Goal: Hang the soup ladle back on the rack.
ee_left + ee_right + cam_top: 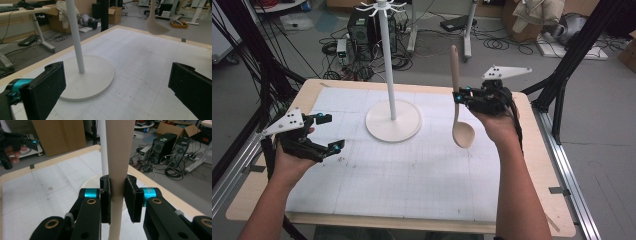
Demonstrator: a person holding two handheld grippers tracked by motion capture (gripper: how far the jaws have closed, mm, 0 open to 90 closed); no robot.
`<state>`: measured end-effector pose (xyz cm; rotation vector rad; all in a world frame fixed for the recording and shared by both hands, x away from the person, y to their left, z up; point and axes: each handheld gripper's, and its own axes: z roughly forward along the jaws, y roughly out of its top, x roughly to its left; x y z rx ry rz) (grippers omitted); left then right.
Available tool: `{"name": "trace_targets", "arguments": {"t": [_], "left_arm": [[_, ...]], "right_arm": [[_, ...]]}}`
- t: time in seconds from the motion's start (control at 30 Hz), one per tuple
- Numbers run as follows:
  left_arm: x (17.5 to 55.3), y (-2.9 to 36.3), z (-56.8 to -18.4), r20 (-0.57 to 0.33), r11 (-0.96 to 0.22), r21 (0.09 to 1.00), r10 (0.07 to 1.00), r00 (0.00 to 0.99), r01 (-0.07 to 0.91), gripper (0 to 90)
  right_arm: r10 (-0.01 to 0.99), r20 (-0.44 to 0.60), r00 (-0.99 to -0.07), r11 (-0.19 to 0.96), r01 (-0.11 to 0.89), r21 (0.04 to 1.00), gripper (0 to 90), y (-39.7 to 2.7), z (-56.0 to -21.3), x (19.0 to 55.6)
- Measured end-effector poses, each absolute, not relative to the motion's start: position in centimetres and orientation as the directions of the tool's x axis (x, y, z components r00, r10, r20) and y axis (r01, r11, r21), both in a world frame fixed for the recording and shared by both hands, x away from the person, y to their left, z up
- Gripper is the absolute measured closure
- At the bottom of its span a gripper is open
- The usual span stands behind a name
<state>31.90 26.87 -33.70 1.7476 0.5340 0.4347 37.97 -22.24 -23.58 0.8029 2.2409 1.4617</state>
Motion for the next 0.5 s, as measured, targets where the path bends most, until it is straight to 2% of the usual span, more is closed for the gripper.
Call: {"name": "trace_targets", "arguments": {"t": [0.5], "left_arm": [[32.5,27.9,-33.8,0.007,-0.18,0.977,0.577,0.817,0.118,1.7]], "right_arm": [[0.578,-0.013,-0.816,0.361,0.242,0.901,77.0,-18.0,-18.6,43.0]]}}
